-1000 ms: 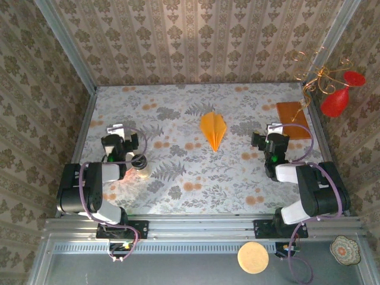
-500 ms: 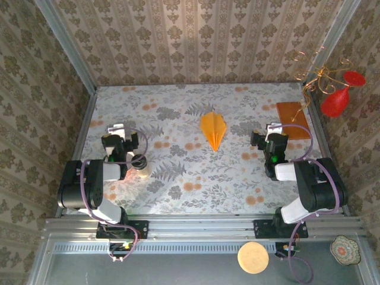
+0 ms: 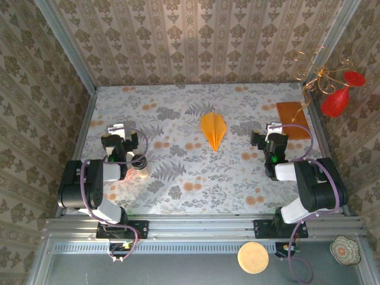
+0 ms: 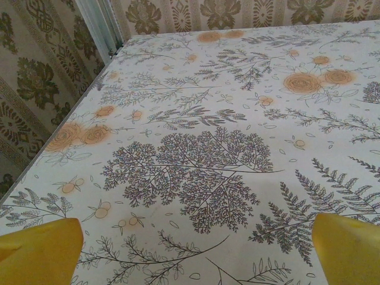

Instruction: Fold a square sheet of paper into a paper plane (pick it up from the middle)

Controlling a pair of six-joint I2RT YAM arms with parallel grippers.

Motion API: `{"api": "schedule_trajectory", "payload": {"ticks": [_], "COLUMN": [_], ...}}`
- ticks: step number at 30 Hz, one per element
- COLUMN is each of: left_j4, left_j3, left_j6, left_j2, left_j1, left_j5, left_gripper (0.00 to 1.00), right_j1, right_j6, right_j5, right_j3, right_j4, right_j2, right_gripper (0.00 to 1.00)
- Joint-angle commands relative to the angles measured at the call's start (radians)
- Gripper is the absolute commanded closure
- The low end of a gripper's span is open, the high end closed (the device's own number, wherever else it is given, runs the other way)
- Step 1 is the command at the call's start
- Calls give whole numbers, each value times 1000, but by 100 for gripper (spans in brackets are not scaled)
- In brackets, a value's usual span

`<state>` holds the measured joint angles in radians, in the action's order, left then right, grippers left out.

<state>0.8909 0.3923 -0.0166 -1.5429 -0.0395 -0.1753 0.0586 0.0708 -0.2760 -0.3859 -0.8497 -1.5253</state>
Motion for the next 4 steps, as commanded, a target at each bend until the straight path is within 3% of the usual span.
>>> {"api": "schedule_trajectory", "payload": {"ticks": [1,4], "left_j4": [19,26], "left_j3": [-4,-5], "left_j6": [-13,-13], "left_j2": [-8,-6], "left_j1": [0,1], "left_j5": [10,11], "left_gripper": [0,0], "right_j1": [-5,-5], "right_j6": [-3,-4], "right_j5": [7,6], "right_j3": [-10,-4], "right_j4": [-28,-36], "right_j2": [-7,-3], "right_gripper": [0,0]}}
